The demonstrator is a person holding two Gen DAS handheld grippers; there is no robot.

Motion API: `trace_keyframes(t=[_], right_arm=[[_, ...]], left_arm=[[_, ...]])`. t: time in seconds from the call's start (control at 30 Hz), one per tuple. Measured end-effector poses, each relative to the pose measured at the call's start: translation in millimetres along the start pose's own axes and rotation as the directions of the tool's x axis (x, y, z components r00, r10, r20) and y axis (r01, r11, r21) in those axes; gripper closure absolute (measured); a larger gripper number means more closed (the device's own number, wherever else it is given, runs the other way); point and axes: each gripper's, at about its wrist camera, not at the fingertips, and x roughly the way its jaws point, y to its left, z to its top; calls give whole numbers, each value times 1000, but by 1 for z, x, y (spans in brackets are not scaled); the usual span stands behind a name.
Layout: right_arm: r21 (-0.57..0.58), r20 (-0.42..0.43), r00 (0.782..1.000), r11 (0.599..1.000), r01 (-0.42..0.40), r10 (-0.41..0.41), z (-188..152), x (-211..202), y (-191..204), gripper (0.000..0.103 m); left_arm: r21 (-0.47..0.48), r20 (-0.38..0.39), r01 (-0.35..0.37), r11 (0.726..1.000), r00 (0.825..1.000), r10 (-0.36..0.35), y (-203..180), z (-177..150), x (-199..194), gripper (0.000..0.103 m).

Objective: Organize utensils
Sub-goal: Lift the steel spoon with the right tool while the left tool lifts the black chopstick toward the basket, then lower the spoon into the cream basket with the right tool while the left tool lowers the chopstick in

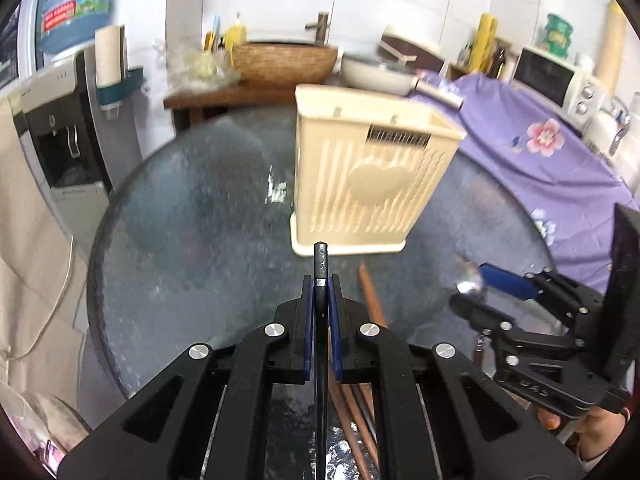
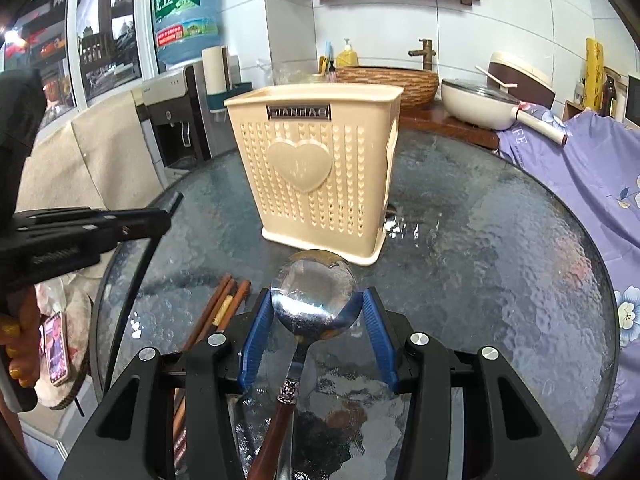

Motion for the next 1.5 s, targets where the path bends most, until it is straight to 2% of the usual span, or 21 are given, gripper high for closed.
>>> trace_keyframes(t=[0.37, 0.8, 1.27, 1.5], right_arm=[[-21, 62, 998, 1000, -7, 8, 16, -17, 7, 58], [-45, 100, 995, 999, 11, -7, 27, -29, 14, 59], [-59, 136, 991, 998, 12, -4, 38, -40, 18, 59], [-69, 160, 987, 997, 16, -4, 48, -48, 21, 59]], left_arm=[[-30, 86, 75, 997, 994, -72, 6, 15, -34, 96], [-7, 175, 110, 994, 979, -107, 8, 29, -67, 96], [5, 221, 131, 991, 967, -129, 9, 40, -81, 96], [18, 257, 146, 989, 955, -146, 6, 51, -92, 96]])
